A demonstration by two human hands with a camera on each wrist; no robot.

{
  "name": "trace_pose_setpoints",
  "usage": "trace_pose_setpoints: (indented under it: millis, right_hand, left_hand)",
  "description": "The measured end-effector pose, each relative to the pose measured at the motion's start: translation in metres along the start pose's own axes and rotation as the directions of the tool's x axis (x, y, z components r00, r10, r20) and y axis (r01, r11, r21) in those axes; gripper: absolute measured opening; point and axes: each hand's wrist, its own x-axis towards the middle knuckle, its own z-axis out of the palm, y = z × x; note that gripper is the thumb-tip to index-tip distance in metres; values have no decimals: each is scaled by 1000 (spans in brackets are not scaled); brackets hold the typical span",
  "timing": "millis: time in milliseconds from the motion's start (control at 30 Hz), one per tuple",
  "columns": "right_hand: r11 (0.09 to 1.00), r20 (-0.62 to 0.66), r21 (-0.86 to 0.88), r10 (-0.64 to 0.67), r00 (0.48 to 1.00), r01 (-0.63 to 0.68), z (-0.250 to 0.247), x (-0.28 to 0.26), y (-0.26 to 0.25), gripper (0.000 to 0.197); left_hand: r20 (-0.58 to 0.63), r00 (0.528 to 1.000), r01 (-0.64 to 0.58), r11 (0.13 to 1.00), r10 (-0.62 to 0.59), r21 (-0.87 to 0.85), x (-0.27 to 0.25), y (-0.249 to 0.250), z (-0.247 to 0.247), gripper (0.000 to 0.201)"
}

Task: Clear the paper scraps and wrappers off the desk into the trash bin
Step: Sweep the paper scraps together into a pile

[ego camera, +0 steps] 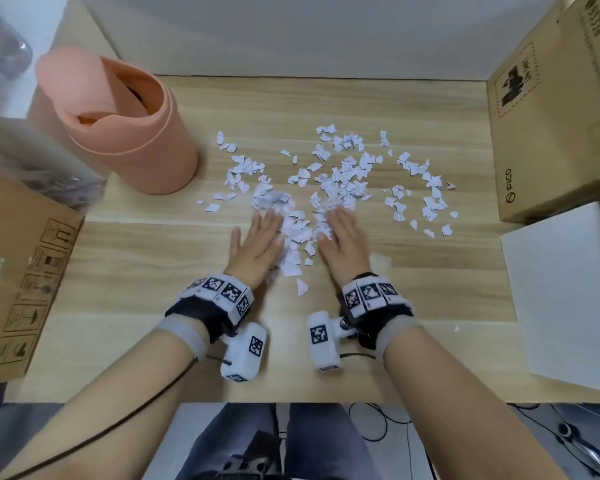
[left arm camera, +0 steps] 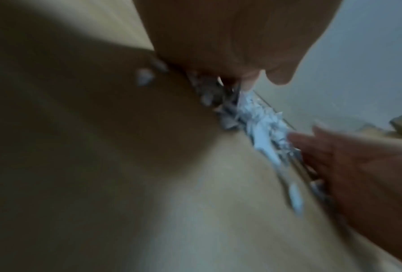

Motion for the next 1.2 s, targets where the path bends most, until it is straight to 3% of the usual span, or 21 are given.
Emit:
trace_pose_setpoints:
  millis: [33,100,200,267,300,367,400,433,533,633,700,800,833,900,967,1033,1100,1166,1200]
  right_hand:
    - [995,23,94,-37,999,34,0,1,-10,46]
    - [971,-29,233,-53,998,58,-11,-2,-18,45]
    - [986,-290,164,35,956,14,-44,-17,8,46]
    - [969,-458,53,237,857,-240,-66,-41,40,56]
    - [917,-502,25,356,788,-398,-73,-54,55,56]
    - [785,-506,48,553,662,-618,-78,-76,73,50]
    - [755,-491,38,584,646,-654,-76,-80,76,50]
    - [759,-469,2,576,669,-652,-71,-78,73,51]
    - [852,-341,-88,461,819,-516,-44,-56,50,51]
    - [938,-138,-149,292,946,-311,-9,-33,17,53]
    - [975,15,-138,179,984,-175,7,-20,-2,55]
    - [997,164,72,20,986,-32,10,-5,-19,54]
    - [989,146,151,-12,989,-11,4,-1,-21,54]
    - [982,5,186,13,1000,-14,-18,10,-14,53]
    - [987,-228,135,122,966,-92,-50,25,7,54]
    - [961,-392,79,273,878,-264,-84,40,32,55]
    - [891,-413,18,421,808,-454,-107,48,53,56]
    - [843,-350,-81,475,807,-531,-110,52,62,58]
    - [844,-312,-148,455,834,-516,-103,54,61,59]
  left_hand:
    - [30,999,-12,992,16,-128,2,7,-4,62]
    - [-21,1000,2,952,-8,-305,0,18,-18,55]
    - [-235,961,62,943,-145,-327,-13,8,-41,47]
    - [-326,915,125,934,-239,-334,-24,-14,-48,47]
    - [-340,894,182,929,-293,-321,-28,-26,-47,48]
    - [-341,873,289,932,-350,-217,-35,-43,-40,50]
    - [-338,878,308,941,-338,-142,-36,-46,-34,51]
    - [-329,890,313,948,-316,-65,-36,-44,-29,52]
    - [-240,942,259,964,-236,68,-27,-27,-9,57]
    - [-130,984,136,986,-123,96,-12,-4,9,69]
    - [-52,995,81,997,-79,18,-2,11,11,66]
    - [-6,997,72,928,-80,-365,14,24,-3,53]
    - [-56,993,60,861,-102,-505,18,25,-11,51]
    - [-253,949,-7,792,-187,-611,21,26,-33,40]
    - [-426,861,-13,825,-278,-564,23,18,-54,37]
    - [-474,822,47,867,-315,-496,30,2,-70,42]
    - [-400,858,176,915,-324,-364,40,-10,-76,47]
    - [-297,902,273,948,-312,-166,49,-13,-67,51]
    - [-243,925,282,956,-293,-77,52,-8,-60,52]
